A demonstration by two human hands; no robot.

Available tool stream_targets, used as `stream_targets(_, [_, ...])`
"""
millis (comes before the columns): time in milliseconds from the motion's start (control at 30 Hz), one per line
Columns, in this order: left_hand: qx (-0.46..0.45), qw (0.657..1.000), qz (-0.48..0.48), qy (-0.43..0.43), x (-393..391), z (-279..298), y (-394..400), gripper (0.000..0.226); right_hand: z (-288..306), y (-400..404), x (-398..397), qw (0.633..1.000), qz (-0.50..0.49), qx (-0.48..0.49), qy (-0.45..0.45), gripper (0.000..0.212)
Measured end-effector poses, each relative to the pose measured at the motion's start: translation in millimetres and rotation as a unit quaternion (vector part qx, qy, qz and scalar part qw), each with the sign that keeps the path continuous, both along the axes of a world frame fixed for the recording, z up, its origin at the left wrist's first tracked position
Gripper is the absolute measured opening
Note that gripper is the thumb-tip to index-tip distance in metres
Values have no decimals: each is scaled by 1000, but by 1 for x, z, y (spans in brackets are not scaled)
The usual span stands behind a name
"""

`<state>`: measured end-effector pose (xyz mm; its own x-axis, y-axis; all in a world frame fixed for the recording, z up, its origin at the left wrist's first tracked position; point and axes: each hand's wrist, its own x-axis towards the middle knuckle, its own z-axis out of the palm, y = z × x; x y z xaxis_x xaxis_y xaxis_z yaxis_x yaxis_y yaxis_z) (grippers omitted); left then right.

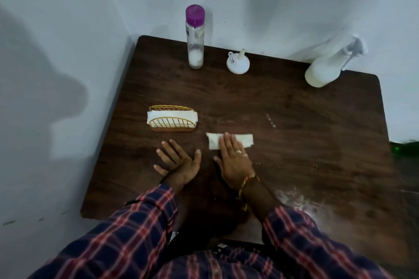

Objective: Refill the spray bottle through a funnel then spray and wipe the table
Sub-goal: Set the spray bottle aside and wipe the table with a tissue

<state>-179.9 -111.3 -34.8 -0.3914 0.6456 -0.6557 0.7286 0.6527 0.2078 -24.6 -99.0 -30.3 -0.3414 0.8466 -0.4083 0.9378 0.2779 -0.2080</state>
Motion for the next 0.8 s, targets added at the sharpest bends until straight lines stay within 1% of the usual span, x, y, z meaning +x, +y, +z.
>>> stream_targets(33, [-2,1000,-3,-5,0,-2,1,97,2,-10,7,999,-26,21,-3,67])
stream_targets(100, [-1,1000,-1,3,-2,-2,2,95,-5,-2,14,994,-104,41,-11,68])
stream_targets(167, [-6,1000,4,0,-2,-5,2,95,-8,26,14,986,-166,22,-26,72])
stream_targets(200, [-7,1000,5,0,-1,-6,2,95,-7,36,9,984,-176,22,-30,76])
stream_targets(233, [-6,1000,5,3,-1,-7,2,95,-9,40,3,986,-164,34,-29,80])
stream_targets(267, [-3,1000,6,8,-1,-7,1,96,-7,37,-5,991,-130,32,-21,82])
stream_targets(333, [3,1000,2,19,-3,-10,0,96,-3,4,-14,1000,-26,-5,1,81])
stream_targets(367, [3,1000,1,13,-2,-10,0,96,-2,-17,-12,1000,-4,-12,14,79])
stream_targets(400, [3,1000,3,5,-2,-10,0,96,-2,-36,-5,1000,-3,-20,15,76])
stream_targets(433, [6,1000,5,4,-1,-10,0,96,-1,-47,2,1000,-29,-5,9,72])
stream_targets(500, [7,1000,6,11,-2,-8,2,95,-7,-40,12,992,-123,33,3,66])
stream_targets(533, [5,1000,7,7,-2,-8,2,94,-7,-29,15,987,-157,24,-9,64])
stream_targets(567, [7,1000,6,4,-1,-9,1,94,-7,-15,15,985,-171,9,-18,64])
stream_targets(600, [16,1000,5,8,0,-8,0,92,-7,-6,13,986,-165,-1,-26,65])
stream_targets(667, [37,999,4,19,2,-6,-3,90,-5,-9,-1,994,-112,4,-16,67])
stream_targets(733, [40,999,-1,21,1,-5,-5,88,-3,-47,-18,1000,-28,-10,5,70])
stream_targets(800, [28,1000,-8,-1,0,-5,-3,86,0,-95,-15,1000,25,-5,13,66])
